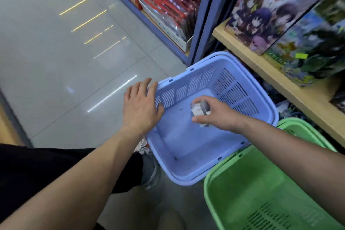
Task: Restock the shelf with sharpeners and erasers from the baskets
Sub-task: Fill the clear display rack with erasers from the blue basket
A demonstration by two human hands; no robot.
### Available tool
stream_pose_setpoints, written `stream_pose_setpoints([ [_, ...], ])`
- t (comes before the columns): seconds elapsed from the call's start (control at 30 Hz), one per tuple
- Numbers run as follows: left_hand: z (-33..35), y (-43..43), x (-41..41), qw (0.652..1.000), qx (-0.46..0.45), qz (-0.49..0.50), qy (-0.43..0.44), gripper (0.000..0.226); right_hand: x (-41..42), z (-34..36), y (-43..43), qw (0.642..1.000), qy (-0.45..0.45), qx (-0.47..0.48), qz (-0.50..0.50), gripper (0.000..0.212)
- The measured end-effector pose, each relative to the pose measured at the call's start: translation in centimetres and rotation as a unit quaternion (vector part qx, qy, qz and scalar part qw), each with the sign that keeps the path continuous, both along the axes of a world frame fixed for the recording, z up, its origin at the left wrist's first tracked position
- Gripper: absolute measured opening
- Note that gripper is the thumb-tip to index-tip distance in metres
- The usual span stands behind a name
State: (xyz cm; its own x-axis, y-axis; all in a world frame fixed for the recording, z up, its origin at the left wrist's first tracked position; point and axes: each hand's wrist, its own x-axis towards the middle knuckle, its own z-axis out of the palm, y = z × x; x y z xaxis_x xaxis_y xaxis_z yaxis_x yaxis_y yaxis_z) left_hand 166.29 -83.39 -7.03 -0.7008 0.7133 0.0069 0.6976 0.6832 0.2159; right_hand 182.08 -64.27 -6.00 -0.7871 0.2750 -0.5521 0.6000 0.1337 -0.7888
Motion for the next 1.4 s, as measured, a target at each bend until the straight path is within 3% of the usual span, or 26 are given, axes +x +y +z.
stream_pose_setpoints([
  [0.1, 4.2, 2.4, 2.2, 0.996, 0.032, -0.045, -0.064, 0.053, 3.3, 6.5, 0.3, 0.998, 0.025, -0.003, -0.056, 0.044],
  [0.2, 9.6, 5.1, 6.5, 0.961, 0.064, -0.104, -0.249, 0.038, 7.5, 11.1, -0.2, 0.992, 0.054, -0.006, -0.113, 0.043],
  [0.27, 13.0, 5.9, 9.7, 0.906, 0.103, -0.096, -0.4, 0.029, 10.6, 13.0, -0.6, 0.988, 0.069, -0.011, -0.14, 0.044],
  [0.33, 15.9, 6.1, 12.3, 0.827, 0.117, -0.074, -0.544, 0.026, 13.5, 14.2, -1.0, 0.984, 0.08, -0.013, -0.156, 0.044],
  [0.4, 17.5, 6.3, 14.4, 0.775, 0.105, -0.07, -0.62, 0.022, 15.7, 14.9, -1.4, 0.981, 0.094, -0.023, -0.171, 0.042],
  [0.53, 17.6, 7.8, 17.3, 0.761, 0.109, -0.043, -0.638, 0.029, 17.7, 15.0, -1.5, 0.973, 0.109, -0.03, -0.203, 0.042],
  [0.7, 16.1, 9.5, 18.6, 0.724, 0.119, 0.006, -0.679, 0.017, 18.8, 14.5, -0.3, 0.974, 0.106, -0.034, -0.196, 0.04],
  [0.8, 15.5, 10.3, 18.6, 0.709, 0.125, 0.027, -0.694, 0.017, 19.1, 14.0, 0.8, 0.965, 0.122, -0.092, -0.213, 0.037],
  [0.93, 14.5, 11.1, 17.8, 0.707, 0.136, 0.041, -0.693, 0.042, 18.9, 13.3, 2.1, 0.94, 0.14, -0.171, -0.261, 0.035],
  [1.0, 14.1, 11.1, 17.7, 0.699, 0.145, 0.059, -0.698, 0.034, 18.6, 12.7, 2.3, 0.93, 0.139, -0.195, -0.278, 0.034],
  [1.17, 13.0, 11.4, 17.6, 0.639, 0.165, 0.116, -0.742, 0.015, 17.7, 11.3, 2.5, 0.91, 0.121, -0.239, -0.317, 0.031],
  [1.4, 11.4, 12.0, 16.4, 0.588, 0.207, 0.188, -0.759, 0.037, 16.6, 10.5, 2.6, 0.895, 0.118, -0.251, -0.348, 0.021],
])
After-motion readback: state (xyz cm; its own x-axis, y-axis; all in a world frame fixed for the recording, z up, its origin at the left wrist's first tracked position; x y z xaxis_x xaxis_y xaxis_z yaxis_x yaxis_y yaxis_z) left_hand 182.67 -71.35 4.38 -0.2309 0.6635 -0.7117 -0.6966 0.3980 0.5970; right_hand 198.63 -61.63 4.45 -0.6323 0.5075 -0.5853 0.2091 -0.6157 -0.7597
